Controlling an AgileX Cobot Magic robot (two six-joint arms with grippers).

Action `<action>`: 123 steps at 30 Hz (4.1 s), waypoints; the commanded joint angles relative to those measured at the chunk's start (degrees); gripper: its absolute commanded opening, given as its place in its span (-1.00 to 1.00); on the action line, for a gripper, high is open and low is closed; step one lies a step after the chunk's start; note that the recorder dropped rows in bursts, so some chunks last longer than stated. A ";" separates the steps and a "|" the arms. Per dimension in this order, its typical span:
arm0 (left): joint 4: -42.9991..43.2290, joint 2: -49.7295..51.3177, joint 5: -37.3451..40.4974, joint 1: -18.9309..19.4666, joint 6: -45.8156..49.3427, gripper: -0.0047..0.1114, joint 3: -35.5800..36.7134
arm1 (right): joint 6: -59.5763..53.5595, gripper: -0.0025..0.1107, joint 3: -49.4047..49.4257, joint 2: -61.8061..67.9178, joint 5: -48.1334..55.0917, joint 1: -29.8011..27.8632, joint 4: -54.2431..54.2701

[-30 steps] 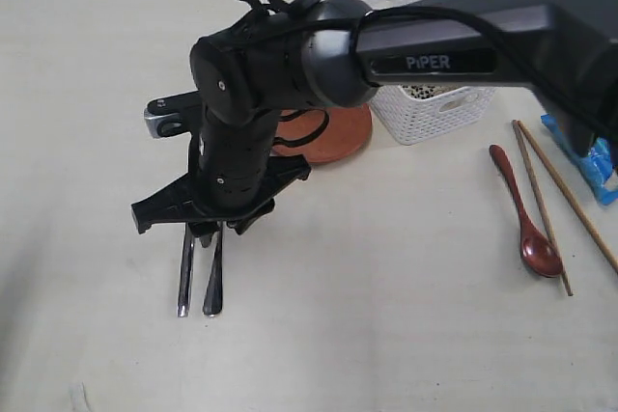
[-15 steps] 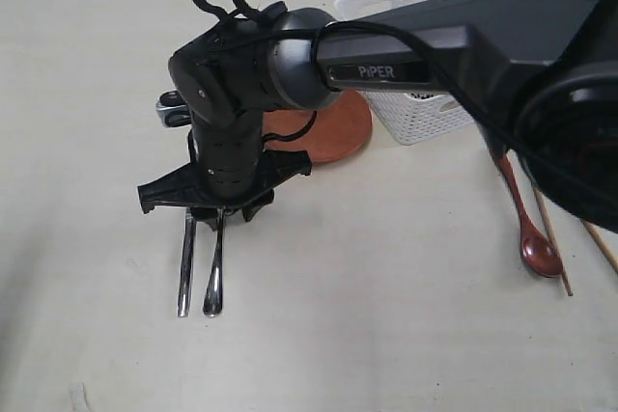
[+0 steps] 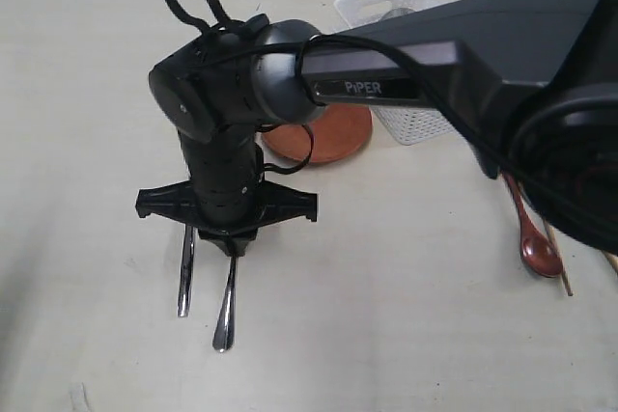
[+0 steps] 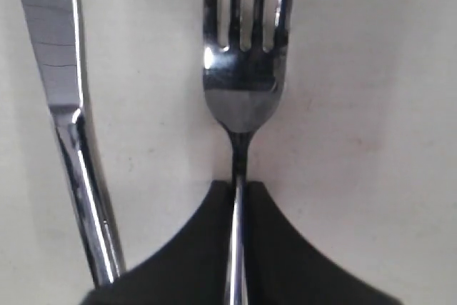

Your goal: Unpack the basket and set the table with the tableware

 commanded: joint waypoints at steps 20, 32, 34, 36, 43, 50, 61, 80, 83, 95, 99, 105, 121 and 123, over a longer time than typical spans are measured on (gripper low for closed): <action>-0.68 -0.15 -0.45 0.31 -0.20 -0.92 0.10 | 4.88 -0.40 -0.10 0.11 -1.52 2.86 -5.20; -0.68 -0.15 -0.45 0.31 -0.20 -0.92 0.10 | 0.31 -0.23 -8.23 0.01 1.83 2.86 -7.06; -0.68 -0.15 -0.45 0.31 -0.20 -0.92 0.10 | -0.26 -0.23 -10.92 0.01 1.95 2.86 -6.94; -0.68 -0.15 -0.45 0.31 -0.20 -0.92 0.10 | -1.41 -0.23 -13.17 0.01 1.60 3.09 -5.54; -0.68 -0.15 -0.45 0.31 -0.20 -0.92 0.10 | -4.15 -0.23 -13.46 2.05 3.39 4.66 -5.41; -0.68 -0.15 -0.45 0.31 -0.20 -0.92 0.10 | -6.52 -0.23 -13.46 4.14 3.99 4.95 -5.41; -0.68 -0.15 -0.45 0.31 -0.20 -0.92 0.10 | -6.77 -0.23 -13.46 7.43 2.98 4.95 -4.89; -0.68 -0.15 -0.45 0.31 -0.20 -0.92 0.10 | -6.65 -0.96 -13.46 8.09 2.98 4.95 -1.85; -0.68 -0.15 -0.45 0.31 -0.20 -0.92 0.10 | -4.56 -0.96 -13.46 8.09 2.98 4.95 -0.08; -0.68 -0.15 -0.45 0.31 -0.20 -0.92 0.10 | 4.41 -0.96 -13.18 5.00 10.90 7.70 -4.63; -0.68 -0.15 -0.45 0.31 -0.20 -0.92 0.10 | 5.51 -0.96 -11.15 4.31 10.80 7.84 -3.36; -0.68 -0.15 -0.45 0.31 -0.20 -0.92 0.10 | 7.76 -0.96 -9.22 4.00 7.02 8.21 -3.90; -0.68 -0.15 -0.45 0.31 -0.20 -0.92 0.10 | 8.40 -0.96 -9.22 4.00 7.76 7.98 -4.90; -0.68 -0.15 -0.45 0.31 -0.20 -0.92 0.10 | 8.40 -0.87 -9.22 4.00 6.59 7.86 -3.67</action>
